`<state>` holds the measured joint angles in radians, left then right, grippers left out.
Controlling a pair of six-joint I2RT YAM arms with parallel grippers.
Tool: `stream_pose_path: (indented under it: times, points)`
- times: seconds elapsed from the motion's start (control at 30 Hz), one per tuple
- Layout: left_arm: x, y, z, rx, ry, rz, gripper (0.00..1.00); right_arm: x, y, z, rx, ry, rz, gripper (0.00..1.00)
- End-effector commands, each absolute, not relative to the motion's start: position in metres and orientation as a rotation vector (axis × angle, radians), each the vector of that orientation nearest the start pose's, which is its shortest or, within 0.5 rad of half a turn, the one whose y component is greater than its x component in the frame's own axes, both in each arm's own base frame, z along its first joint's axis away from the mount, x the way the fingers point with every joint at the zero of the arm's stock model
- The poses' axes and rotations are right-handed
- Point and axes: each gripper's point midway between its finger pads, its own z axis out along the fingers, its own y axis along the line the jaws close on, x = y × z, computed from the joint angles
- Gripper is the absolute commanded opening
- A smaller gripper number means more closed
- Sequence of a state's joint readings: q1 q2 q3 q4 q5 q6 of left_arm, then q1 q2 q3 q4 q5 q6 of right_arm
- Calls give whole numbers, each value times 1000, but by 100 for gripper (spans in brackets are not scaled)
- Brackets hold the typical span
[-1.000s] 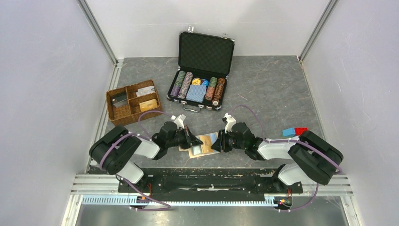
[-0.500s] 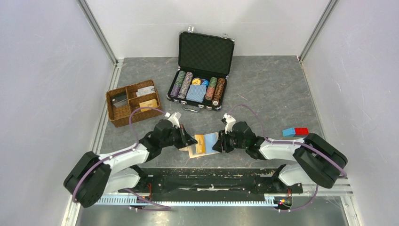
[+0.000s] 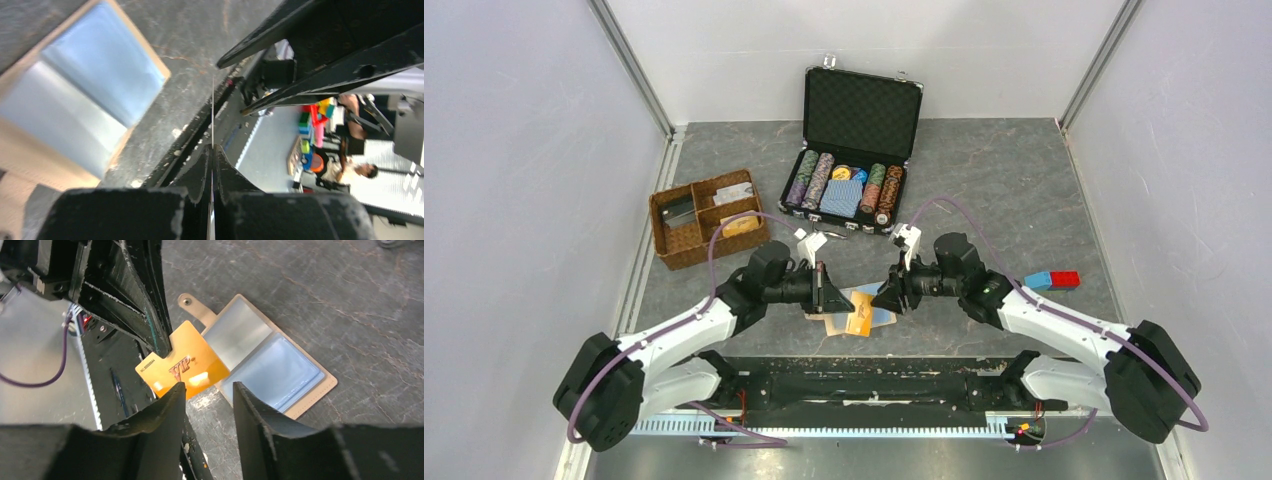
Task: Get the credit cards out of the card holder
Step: Remove the credit card from the card holder, then place the credit card in the storage box.
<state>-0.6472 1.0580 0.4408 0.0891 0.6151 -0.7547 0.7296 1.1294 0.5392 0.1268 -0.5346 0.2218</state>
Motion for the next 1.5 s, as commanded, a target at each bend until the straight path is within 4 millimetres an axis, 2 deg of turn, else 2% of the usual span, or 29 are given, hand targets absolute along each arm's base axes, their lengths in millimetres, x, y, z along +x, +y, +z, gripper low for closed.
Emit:
stream_pose_path:
  times: [0.0,0.17,0.33,0.47,0.6,0.63,0.67,0.83,0.9,1.0,1.23,1.47]
  points:
    - [131,-285,150,415,2243,-1675,2,156,296,149,-1012,1895,1263,45]
    - [128,-287,153,428,2231,-1702,2,154,301,159,-1034,1861,1320,46]
    - [126,-289,156,443,2217,-1725,2,138,310,166,-1110,1811,1488,45]
    - [124,-291,153,449,2235,-1738,2,125,313,168,-1111,1776,1629,28]
    - [124,-290,153,436,2237,-1732,3,123,313,179,-1070,1716,1679,8]
    - [125,-289,154,425,2237,-1718,8,124,313,180,-1056,1717,1673,1]
    - [128,-289,155,413,2233,-1697,17,126,313,181,-1037,1723,1663,0]
    - [143,-284,174,369,2161,-1598,55,139,311,194,-885,1740,1636,0]
    - [148,-283,183,354,2114,-1579,64,146,310,203,-788,1732,1636,0]
    - [155,-282,195,329,2046,-1567,70,165,307,214,-569,1737,1607,0]
    - [161,-285,219,258,1891,-1649,74,179,295,249,-207,1583,1749,0]
    - [168,-283,230,132,1769,-1734,76,205,266,250,149,1488,1710,0]
